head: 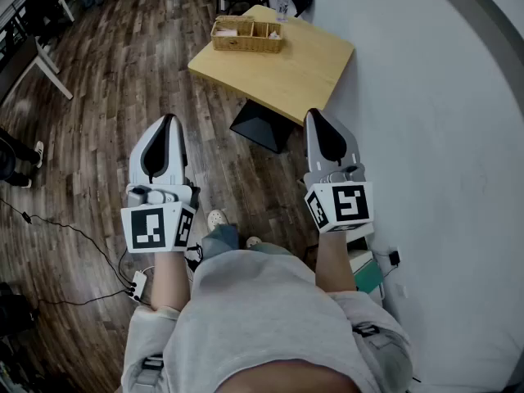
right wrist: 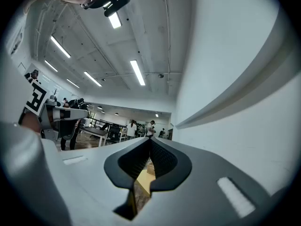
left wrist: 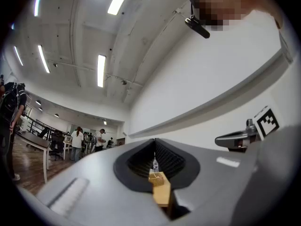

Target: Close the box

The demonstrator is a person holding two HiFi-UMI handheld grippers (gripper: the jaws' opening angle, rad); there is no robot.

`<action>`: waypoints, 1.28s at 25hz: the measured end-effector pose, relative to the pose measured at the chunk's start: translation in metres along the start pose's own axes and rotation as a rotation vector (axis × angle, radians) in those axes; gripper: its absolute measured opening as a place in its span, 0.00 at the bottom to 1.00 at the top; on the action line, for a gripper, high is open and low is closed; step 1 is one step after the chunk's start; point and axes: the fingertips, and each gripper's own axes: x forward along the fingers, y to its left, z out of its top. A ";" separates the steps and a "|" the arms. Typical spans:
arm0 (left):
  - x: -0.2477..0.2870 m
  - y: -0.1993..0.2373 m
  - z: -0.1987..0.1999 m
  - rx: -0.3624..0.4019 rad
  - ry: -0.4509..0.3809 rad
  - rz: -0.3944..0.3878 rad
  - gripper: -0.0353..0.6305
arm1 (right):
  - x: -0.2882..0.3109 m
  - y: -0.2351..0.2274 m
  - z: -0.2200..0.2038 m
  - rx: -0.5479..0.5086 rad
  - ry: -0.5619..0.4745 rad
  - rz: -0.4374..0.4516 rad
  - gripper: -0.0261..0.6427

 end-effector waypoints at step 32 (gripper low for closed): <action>0.103 0.085 -0.032 -0.006 0.002 -0.058 0.14 | 0.131 0.003 -0.038 0.020 0.055 -0.069 0.16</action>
